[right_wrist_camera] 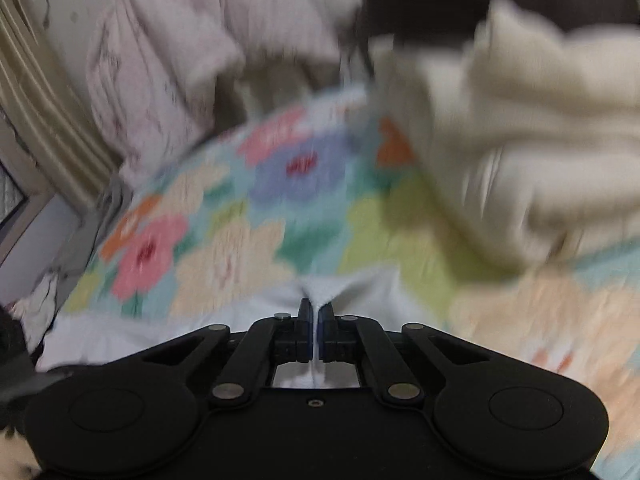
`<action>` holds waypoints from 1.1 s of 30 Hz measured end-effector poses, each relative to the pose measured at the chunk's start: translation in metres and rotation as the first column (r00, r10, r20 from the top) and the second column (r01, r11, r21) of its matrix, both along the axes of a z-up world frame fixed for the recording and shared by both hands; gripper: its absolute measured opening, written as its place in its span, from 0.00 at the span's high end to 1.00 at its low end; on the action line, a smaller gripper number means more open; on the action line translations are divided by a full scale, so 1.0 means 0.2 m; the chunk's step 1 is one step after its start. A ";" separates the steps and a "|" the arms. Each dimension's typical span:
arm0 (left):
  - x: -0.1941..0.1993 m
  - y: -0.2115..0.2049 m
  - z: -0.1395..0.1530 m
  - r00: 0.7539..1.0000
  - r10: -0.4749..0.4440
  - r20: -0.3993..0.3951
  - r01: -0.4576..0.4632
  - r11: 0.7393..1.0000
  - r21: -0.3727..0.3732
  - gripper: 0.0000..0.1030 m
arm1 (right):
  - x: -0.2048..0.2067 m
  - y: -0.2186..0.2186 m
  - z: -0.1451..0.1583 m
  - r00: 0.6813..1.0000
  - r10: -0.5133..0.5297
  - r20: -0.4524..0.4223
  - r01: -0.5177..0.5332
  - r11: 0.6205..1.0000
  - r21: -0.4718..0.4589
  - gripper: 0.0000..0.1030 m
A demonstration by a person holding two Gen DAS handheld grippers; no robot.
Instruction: Fold clothes
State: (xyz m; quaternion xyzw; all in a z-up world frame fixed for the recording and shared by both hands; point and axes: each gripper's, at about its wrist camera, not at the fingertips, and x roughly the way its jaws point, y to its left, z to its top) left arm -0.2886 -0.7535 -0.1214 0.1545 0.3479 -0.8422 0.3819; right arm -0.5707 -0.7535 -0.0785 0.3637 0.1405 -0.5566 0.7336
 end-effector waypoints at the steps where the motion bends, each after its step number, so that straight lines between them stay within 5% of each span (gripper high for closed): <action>1: 0.00 -0.01 0.00 1.000 0.007 -0.006 -0.007 1.000 0.004 0.97 | -0.01 -0.02 0.04 1.000 0.001 -0.012 -0.001 1.000 -0.018 0.98; 4: 0.01 -0.02 -0.02 0.999 0.029 -0.024 -0.029 0.999 0.016 0.91 | -0.04 -0.10 0.09 0.999 -0.024 -0.024 0.023 0.999 -0.024 0.98; 8: 0.02 -0.04 -0.04 0.997 0.059 -0.048 -0.057 0.998 0.033 0.66 | 0.02 -0.18 0.05 0.989 0.002 -0.147 -0.002 1.000 -0.003 0.98; 10: 0.03 -0.05 -0.05 0.995 0.074 -0.060 -0.071 0.997 0.042 0.63 | 0.05 -0.19 0.02 0.983 0.013 -0.181 -0.013 1.000 -0.001 0.98; 12: 0.03 -0.06 -0.06 0.994 0.068 -0.080 -0.065 0.997 0.047 0.70 | 0.06 -0.19 0.03 0.983 0.006 -0.181 -0.007 1.000 -0.009 0.98; 14: 0.02 -0.07 -0.07 0.993 0.027 -0.113 -0.022 0.999 0.041 0.98 | 0.06 -0.19 0.06 0.984 -0.003 -0.178 -0.002 1.000 -0.025 0.98; 16: -0.02 -0.05 -0.01 0.998 -0.011 -0.064 0.010 1.000 -0.026 0.98 | 0.06 -0.18 0.11 0.984 -0.013 -0.179 0.005 0.999 -0.048 0.99; 18: -0.07 0.01 0.06 0.996 0.003 0.093 0.014 0.984 -0.177 0.98 | 0.06 -0.18 0.14 0.981 -0.017 -0.196 0.004 0.998 -0.063 0.99; 20: -0.09 0.01 0.08 0.987 0.017 0.160 0.016 0.979 -0.204 0.96 | 0.06 -0.19 0.14 0.974 -0.020 -0.225 0.006 0.998 -0.064 0.99; 22: -0.06 -0.03 0.05 0.988 0.049 0.146 -0.029 0.990 -0.136 0.89 | 0.08 -0.20 0.11 0.960 -0.024 -0.278 0.012 0.999 -0.046 0.99; 24: -0.02 -0.05 0.02 0.986 0.082 0.144 -0.077 0.996 -0.039 0.68 | 0.12 -0.22 0.06 0.944 -0.015 -0.330 0.022 1.000 0.018 0.98; 25: 0.01 -0.01 0.03 0.987 0.077 0.138 -0.075 0.997 -0.026 0.65 | 0.13 -0.21 0.05 0.938 -0.019 -0.346 0.034 0.999 0.040 0.95; 27: 0.06 0.06 0.04 0.990 0.068 0.124 -0.068 0.998 -0.002 0.58 | 0.14 -0.14 0.07 0.931 -0.046 -0.361 0.067 0.997 0.045 0.78; 29: 0.12 0.18 0.05 0.994 0.067 0.088 -0.068 0.998 0.000 0.50 | 0.13 0.01 0.12 0.947 -0.096 -0.307 0.120 0.991 0.060 0.65; 31: 0.16 0.29 0.02 0.996 0.057 0.067 -0.059 0.998 0.019 0.49 | 0.09 0.24 0.16 0.973 -0.131 -0.190 0.146 0.987 0.069 0.62; 33: 0.20 0.40 -0.03 0.999 0.032 0.017 -0.033 0.997 0.073 0.58 | 0.08 0.49 0.16 0.990 -0.113 -0.078 0.121 0.987 0.107 0.62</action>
